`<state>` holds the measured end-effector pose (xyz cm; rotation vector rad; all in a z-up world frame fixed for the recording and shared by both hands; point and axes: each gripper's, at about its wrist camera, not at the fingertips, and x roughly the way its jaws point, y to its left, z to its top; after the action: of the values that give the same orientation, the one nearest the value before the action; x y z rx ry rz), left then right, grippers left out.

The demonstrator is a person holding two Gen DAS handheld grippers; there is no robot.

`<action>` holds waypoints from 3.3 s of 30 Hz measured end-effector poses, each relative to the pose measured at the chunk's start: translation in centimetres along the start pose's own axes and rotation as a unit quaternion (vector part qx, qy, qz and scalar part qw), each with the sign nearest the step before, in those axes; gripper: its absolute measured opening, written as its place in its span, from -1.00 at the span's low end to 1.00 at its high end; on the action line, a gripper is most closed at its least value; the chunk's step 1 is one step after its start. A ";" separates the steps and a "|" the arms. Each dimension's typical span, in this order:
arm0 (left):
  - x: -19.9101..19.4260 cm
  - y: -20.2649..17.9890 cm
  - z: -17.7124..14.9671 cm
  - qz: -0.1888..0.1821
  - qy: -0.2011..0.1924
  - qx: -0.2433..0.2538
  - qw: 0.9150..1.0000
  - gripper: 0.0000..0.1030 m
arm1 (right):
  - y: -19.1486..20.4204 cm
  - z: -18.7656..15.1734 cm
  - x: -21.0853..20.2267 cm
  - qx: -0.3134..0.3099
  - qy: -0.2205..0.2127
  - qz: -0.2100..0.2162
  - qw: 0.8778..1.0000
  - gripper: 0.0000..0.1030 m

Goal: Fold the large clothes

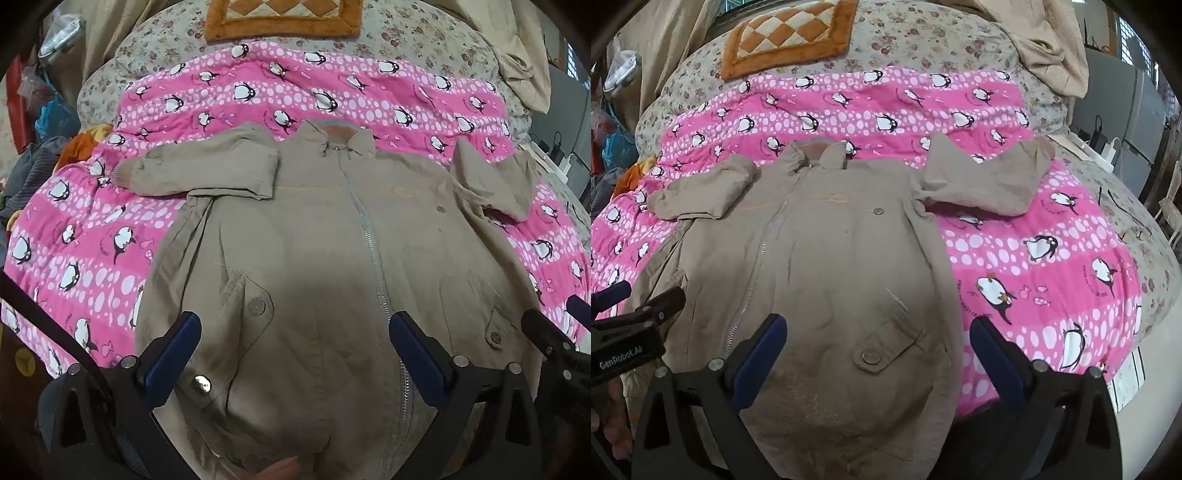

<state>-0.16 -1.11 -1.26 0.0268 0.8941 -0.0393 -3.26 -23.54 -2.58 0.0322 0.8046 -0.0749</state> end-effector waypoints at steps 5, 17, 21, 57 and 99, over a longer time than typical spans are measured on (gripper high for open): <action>0.2 0.2 -0.3 0.002 0.003 -0.003 1.000 0.44 | 0.8 -0.1 0.4 0.000 -0.002 0.006 1.000 0.96; 1.1 0.3 -0.3 -0.005 0.010 -0.002 1.000 0.44 | 0.9 0.2 0.3 0.009 -0.007 0.008 1.000 0.96; 1.5 0.3 -0.5 -0.006 0.013 -0.003 1.000 0.44 | 1.1 0.1 0.8 0.008 0.002 0.009 1.000 0.96; 1.8 -0.2 -1.6 -0.009 0.019 -0.002 1.000 0.44 | 0.1 -0.2 2.1 0.027 0.025 -0.004 0.999 0.96; 8.9 2.0 7.0 0.009 0.008 0.010 1.000 0.44 | 2.0 5.7 6.9 -0.020 -0.023 0.007 1.000 0.96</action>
<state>10.99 0.42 -3.80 0.0532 0.9101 -0.0318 5.78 -22.22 -3.63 -0.0017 0.7592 -0.0454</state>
